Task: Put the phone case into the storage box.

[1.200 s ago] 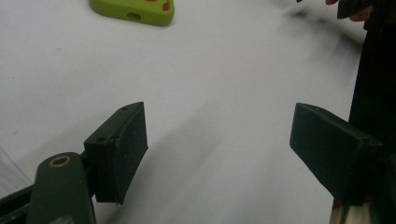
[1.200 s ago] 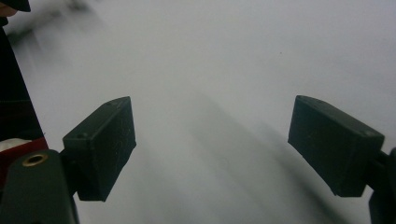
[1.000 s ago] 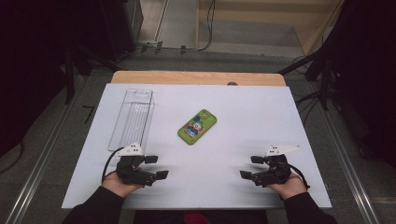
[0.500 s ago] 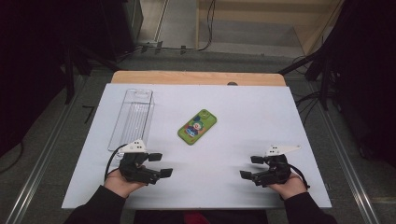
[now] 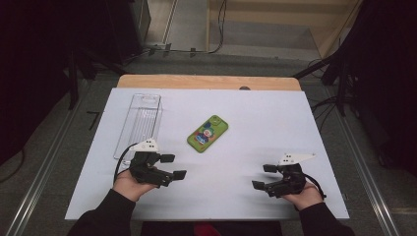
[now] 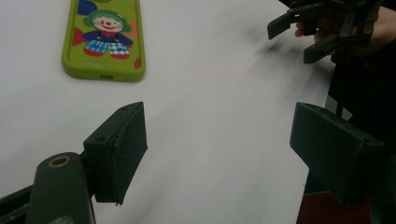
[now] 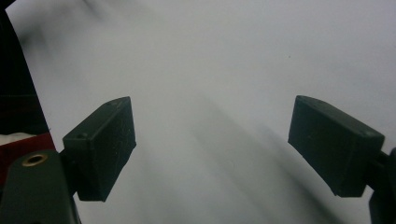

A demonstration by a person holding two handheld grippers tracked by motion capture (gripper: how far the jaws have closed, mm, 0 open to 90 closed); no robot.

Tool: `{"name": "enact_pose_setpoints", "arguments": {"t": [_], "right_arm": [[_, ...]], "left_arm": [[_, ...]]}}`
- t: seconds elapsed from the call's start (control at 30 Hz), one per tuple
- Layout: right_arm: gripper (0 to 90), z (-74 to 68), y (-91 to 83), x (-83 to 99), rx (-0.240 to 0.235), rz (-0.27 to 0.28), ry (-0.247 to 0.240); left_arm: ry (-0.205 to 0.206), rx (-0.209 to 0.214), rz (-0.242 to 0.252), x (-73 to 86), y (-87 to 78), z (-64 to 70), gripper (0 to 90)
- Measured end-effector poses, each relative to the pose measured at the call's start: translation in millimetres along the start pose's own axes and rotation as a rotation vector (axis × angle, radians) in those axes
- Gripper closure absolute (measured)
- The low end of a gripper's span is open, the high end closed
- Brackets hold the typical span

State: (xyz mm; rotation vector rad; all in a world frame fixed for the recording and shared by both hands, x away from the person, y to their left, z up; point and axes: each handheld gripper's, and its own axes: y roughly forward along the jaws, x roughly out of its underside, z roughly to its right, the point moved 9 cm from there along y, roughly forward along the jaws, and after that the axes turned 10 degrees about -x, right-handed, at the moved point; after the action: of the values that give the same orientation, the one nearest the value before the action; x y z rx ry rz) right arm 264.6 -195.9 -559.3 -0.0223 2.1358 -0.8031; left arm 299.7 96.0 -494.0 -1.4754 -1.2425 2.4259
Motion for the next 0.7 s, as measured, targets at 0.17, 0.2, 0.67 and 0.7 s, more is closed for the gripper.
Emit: {"name": "enact_pose_setpoints", "arguments": {"t": [0.17,0.2,0.67,0.7], "right_arm": [[13.3,0.6,-0.5,-0.6,0.006,0.011,0.002],[13.3,0.2,-0.3,-0.1,0.004,0.008,0.005],[13.2,6.2,-1.0,1.7,0.044,-0.015,0.042],[13.2,6.2,-1.0,1.7,0.044,-0.015,0.042]], "left_arm": [[0.014,-0.008,-0.012,-8.2,2.8,-2.1,19.3],[0.016,-0.008,-0.010,-9.9,3.0,-2.5,19.2],[0.039,-0.017,-0.021,-31.6,11.3,-10.5,16.3],[0.039,-0.018,-0.020,-33.4,12.7,-10.9,16.3]]}}
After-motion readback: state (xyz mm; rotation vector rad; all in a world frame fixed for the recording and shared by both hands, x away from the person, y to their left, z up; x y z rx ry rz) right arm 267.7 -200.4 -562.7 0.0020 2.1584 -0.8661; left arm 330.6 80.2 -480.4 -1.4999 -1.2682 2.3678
